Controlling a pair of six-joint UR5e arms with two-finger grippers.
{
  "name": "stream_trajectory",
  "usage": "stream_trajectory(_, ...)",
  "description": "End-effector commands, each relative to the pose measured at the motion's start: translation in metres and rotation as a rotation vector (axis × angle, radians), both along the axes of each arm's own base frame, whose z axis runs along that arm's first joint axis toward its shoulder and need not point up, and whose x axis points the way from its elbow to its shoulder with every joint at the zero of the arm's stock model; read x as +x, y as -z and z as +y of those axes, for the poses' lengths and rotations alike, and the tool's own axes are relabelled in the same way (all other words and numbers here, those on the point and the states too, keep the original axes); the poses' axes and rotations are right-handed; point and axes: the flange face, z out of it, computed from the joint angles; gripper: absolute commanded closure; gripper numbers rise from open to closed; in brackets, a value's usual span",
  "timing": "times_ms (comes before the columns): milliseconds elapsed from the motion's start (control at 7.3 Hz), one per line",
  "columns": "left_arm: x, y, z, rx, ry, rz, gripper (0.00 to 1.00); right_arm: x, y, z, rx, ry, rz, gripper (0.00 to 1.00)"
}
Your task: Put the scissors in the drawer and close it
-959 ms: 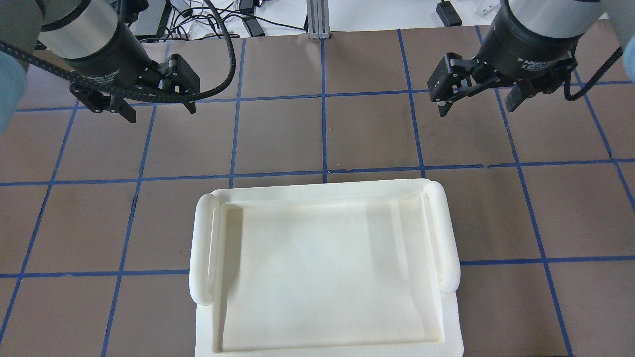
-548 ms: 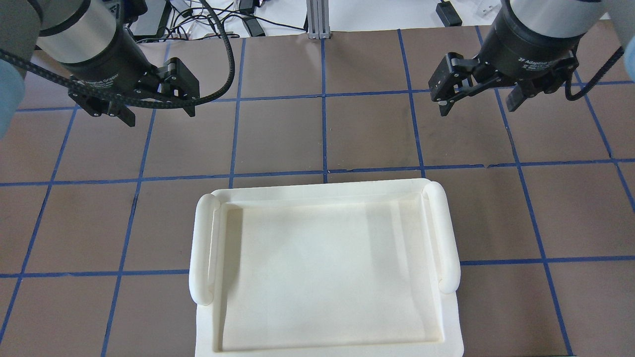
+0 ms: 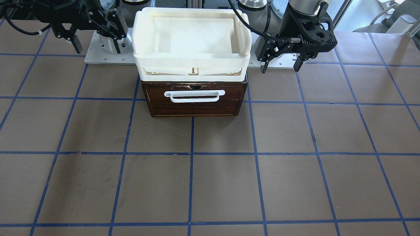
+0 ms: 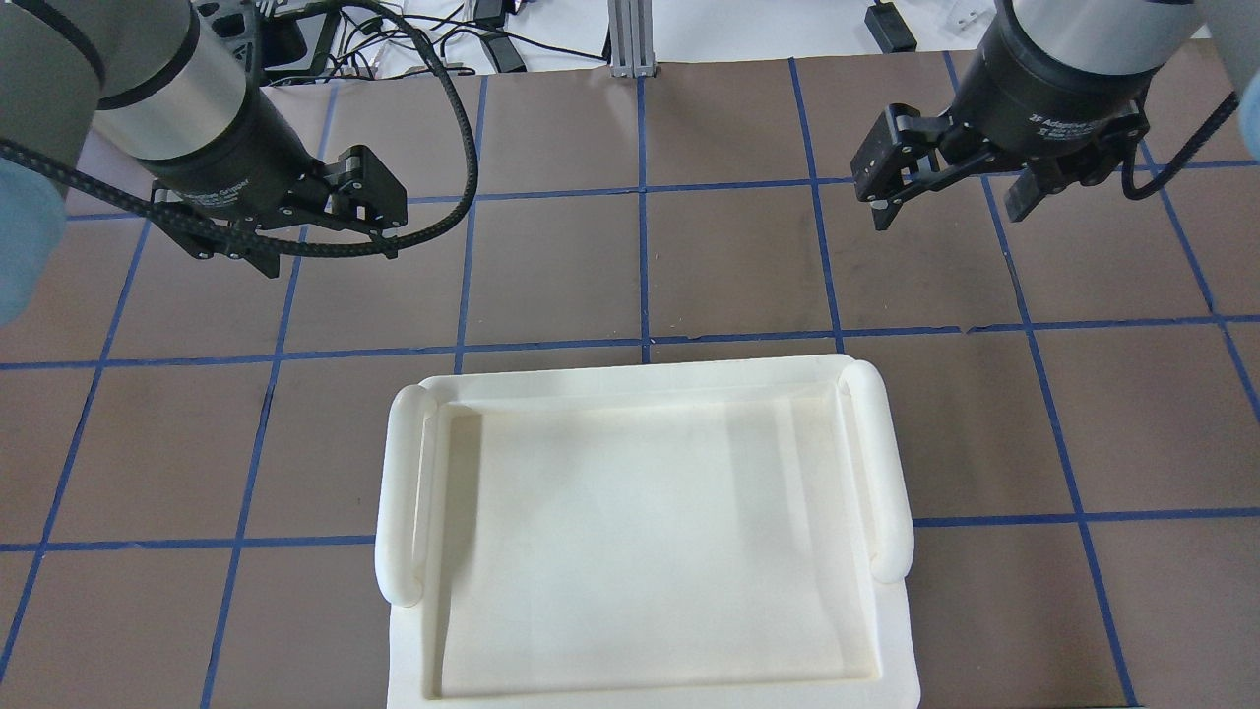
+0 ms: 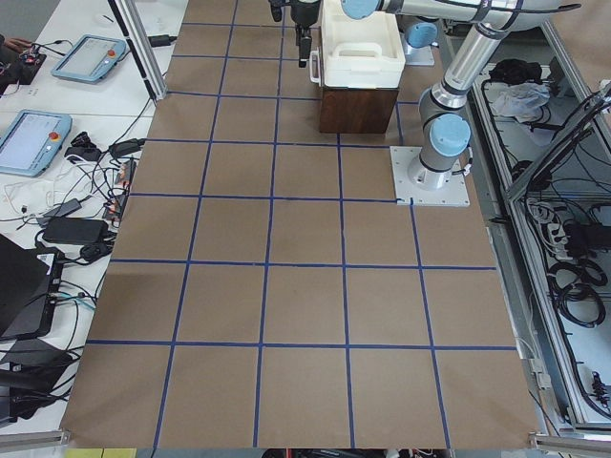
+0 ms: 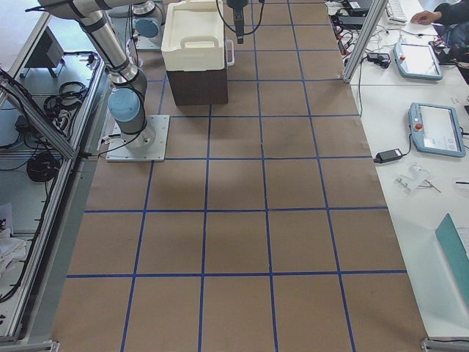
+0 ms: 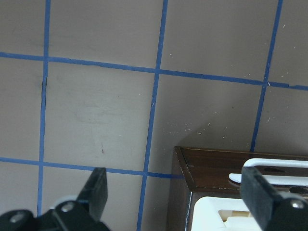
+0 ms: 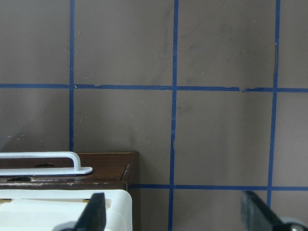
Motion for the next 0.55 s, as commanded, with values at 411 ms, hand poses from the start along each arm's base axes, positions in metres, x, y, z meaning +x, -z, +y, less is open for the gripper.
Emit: stream_trajectory(411, -0.0007, 0.0007, 0.0014, 0.001, -0.001, 0.002, 0.0, 0.0, 0.0, 0.0, 0.0, -0.002, 0.0, 0.0)
